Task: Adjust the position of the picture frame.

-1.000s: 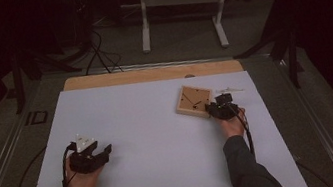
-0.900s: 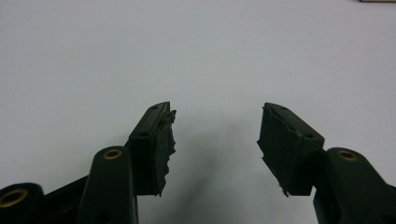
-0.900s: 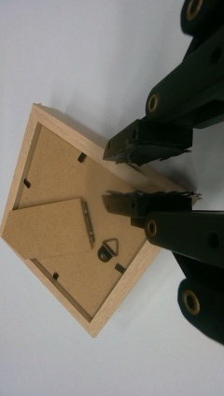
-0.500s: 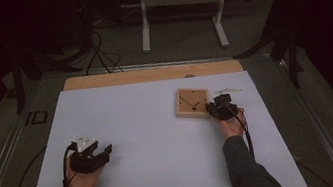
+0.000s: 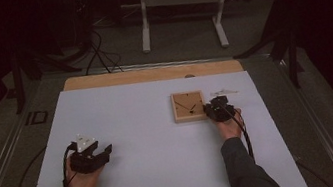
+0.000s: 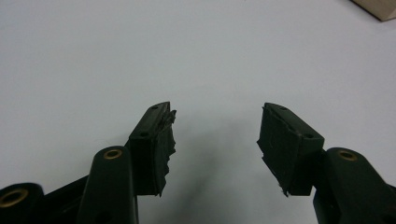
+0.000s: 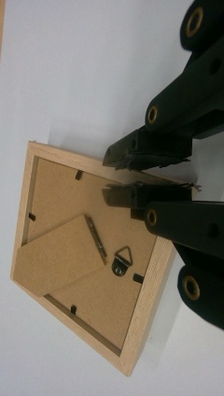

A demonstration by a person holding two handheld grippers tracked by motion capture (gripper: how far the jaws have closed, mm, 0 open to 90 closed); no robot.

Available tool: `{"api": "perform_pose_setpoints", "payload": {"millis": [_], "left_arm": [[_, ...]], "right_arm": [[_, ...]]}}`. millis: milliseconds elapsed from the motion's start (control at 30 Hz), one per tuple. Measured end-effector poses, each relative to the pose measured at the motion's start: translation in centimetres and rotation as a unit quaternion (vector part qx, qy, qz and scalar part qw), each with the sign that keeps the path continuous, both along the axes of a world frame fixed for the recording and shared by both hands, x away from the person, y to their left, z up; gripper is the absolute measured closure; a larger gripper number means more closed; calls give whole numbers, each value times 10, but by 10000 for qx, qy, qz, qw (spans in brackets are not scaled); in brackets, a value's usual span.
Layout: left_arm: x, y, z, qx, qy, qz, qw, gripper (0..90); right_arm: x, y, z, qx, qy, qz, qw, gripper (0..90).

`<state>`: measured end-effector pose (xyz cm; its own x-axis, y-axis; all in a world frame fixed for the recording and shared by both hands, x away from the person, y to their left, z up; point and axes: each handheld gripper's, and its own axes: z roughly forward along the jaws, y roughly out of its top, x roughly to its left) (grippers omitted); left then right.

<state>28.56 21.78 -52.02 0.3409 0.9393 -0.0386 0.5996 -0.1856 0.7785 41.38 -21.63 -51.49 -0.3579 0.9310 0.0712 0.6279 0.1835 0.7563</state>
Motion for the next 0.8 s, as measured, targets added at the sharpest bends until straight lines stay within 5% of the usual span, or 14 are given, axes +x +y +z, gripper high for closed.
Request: {"api": "perform_pose_setpoints", "payload": {"millis": [800], "left_arm": [[0,2,1,-37,-24,48,10000,440]], "right_arm": [[-12,28,-1,-149,-133,611,9979,809]]}}
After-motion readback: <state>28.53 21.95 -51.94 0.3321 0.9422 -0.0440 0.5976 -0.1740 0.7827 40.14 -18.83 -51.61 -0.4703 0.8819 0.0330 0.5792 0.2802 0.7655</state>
